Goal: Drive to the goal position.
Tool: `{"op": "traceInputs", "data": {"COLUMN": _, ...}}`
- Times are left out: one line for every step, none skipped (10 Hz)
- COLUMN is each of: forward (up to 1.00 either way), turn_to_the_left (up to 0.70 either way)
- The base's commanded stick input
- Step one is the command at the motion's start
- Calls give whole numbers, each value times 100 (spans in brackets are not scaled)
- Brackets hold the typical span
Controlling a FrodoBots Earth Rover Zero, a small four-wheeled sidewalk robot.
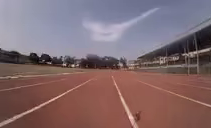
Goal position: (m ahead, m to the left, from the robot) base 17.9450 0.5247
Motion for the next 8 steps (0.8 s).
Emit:
{"op": "traceInputs", "data": {"forward": 70, "turn_to_the_left": 0}}
{"op": "traceInputs", "data": {"forward": 70, "turn_to_the_left": 0}}
{"op": "traceInputs", "data": {"forward": 70, "turn_to_the_left": 0}}
{"op": "traceInputs", "data": {"forward": 70, "turn_to_the_left": 0}}
{"op": "traceInputs", "data": {"forward": 70, "turn_to_the_left": 0}}
{"op": "traceInputs", "data": {"forward": 70, "turn_to_the_left": 0}}
{"op": "traceInputs", "data": {"forward": 70, "turn_to_the_left": 0}}
{"op": "traceInputs", "data": {"forward": 70, "turn_to_the_left": 0}}
